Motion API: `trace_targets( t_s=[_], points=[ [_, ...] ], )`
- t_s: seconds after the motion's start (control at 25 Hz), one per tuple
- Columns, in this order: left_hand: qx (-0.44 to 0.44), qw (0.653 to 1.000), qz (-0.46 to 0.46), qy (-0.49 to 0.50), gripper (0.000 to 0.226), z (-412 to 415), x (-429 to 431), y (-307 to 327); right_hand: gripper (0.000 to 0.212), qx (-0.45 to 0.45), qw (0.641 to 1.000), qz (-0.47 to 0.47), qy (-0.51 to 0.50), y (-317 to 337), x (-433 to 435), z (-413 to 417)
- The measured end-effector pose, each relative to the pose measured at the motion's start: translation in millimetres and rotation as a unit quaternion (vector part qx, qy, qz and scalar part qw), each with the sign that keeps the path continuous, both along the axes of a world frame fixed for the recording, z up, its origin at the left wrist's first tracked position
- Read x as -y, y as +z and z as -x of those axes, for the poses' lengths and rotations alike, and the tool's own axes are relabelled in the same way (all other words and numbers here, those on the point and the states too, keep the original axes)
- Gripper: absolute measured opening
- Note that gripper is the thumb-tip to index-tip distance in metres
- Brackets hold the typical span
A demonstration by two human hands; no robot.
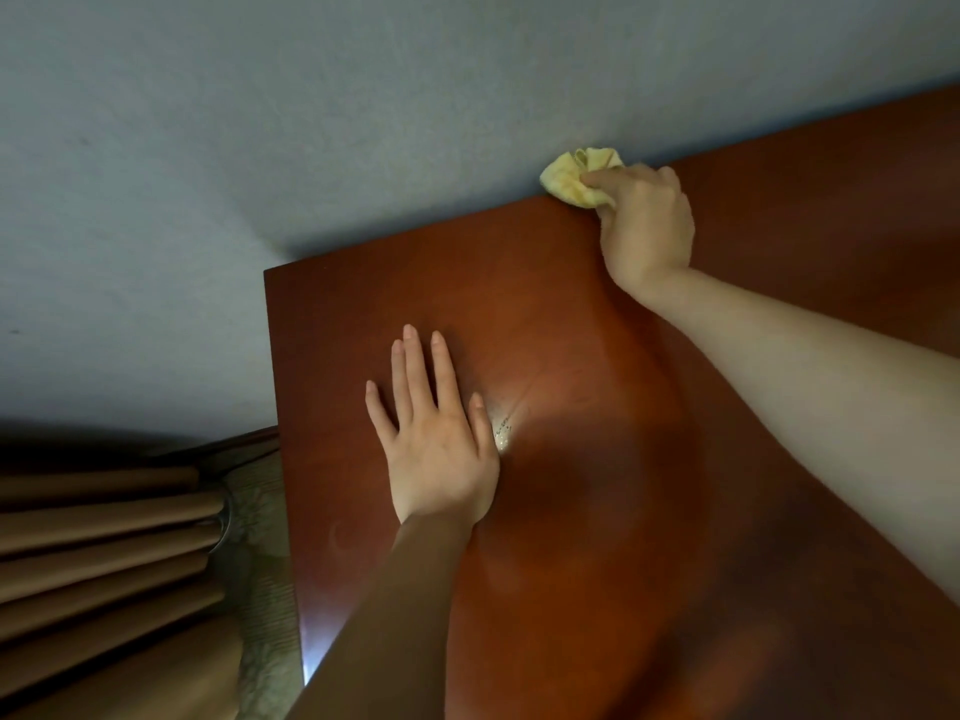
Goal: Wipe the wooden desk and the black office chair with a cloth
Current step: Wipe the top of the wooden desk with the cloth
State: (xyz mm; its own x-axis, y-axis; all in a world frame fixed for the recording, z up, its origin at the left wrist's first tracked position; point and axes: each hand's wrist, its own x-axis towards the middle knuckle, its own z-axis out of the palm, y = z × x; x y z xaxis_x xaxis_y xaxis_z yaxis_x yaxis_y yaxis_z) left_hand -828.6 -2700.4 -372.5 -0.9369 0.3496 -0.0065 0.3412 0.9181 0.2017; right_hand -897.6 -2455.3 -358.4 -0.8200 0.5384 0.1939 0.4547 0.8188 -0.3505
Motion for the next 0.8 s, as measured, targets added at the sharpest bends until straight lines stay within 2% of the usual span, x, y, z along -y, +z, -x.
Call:
trace_targets(
  t_s=[0.16,0.32,0.52,0.64,0.8],
  points=[
    [-0.002,1.0,-0.006,0.001,0.063,2,1,-1,0.04,-0.027,0.979,0.042,0.196,6,13,-51],
    [-0.008,1.0,-0.012,0.005,0.064,1,0,1,0.04,-0.01,0.952,0.058,0.302,13,35,-100],
    [-0.008,1.0,-0.013,0.005,0.065,2,1,-1,0.034,0.011,0.877,0.025,0.48,14,55,-144],
    [-0.007,1.0,-0.02,0.001,0.065,1,-1,-1,0.024,-0.014,0.854,-0.021,0.52,16,49,-131],
    [-0.002,1.0,-0.027,-0.001,0.065,2,-1,-2,0.026,-0.029,0.882,-0.023,0.469,16,47,-85]
  ],
)
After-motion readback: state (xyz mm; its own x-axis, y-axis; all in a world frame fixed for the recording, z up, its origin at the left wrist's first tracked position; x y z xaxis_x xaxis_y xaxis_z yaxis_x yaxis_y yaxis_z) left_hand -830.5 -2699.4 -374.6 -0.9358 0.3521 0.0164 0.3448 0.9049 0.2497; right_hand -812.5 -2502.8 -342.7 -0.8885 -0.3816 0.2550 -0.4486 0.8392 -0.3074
